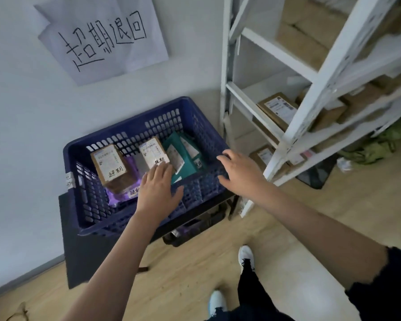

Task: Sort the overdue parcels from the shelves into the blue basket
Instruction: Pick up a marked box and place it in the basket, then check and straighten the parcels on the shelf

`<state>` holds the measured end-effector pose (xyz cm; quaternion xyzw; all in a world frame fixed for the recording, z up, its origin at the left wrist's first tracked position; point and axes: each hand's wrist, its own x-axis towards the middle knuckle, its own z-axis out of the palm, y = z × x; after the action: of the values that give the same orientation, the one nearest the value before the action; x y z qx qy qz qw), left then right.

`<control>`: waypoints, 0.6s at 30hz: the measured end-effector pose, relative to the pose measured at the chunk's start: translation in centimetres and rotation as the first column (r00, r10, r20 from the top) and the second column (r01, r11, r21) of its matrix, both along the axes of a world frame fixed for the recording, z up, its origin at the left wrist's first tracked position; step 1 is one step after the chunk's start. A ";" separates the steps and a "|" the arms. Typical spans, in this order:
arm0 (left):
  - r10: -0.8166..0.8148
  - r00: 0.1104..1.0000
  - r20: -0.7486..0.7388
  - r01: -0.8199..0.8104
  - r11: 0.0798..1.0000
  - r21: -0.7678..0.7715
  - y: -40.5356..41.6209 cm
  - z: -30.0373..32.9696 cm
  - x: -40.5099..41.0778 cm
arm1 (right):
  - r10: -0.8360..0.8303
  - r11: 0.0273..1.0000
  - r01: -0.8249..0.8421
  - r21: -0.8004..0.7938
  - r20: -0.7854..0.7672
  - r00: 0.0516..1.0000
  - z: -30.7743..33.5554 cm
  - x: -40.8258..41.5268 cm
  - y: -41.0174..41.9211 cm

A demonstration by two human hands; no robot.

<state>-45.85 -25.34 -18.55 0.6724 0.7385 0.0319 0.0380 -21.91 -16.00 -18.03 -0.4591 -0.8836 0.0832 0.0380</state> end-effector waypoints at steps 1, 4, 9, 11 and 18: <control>-0.017 1.000 0.000 0.017 1.000 -0.004 -0.4 -0.1 0.6 | -0.016 1.000 0.016 -0.001 0.015 1.000 0.2 0.8 -0.8; -0.059 0.998 -0.004 0.059 0.997 -0.054 -1.0 -0.3 2.6 | -0.084 0.996 0.084 -0.007 0.035 0.996 0.7 3.7 -2.7; -0.145 0.989 0.025 0.146 0.987 -0.065 -1.0 0.2 7.6 | -0.196 0.981 0.196 -0.001 0.051 0.979 1.6 9.6 -4.5; -0.159 0.986 0.041 0.161 0.985 -0.060 -1.0 0.5 9.8 | -0.229 0.973 0.230 -0.006 0.062 0.971 2.0 12.0 -4.9; -0.144 0.985 0.092 0.152 0.984 -0.091 -0.5 1.0 18.7 | -0.267 0.962 0.269 -0.037 0.057 0.962 2.3 20.9 -5.1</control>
<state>-27.16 -25.88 -17.54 0.7208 0.6849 0.0214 0.1047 -1.00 -21.10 -15.78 -0.5773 -0.8120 0.0848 0.0160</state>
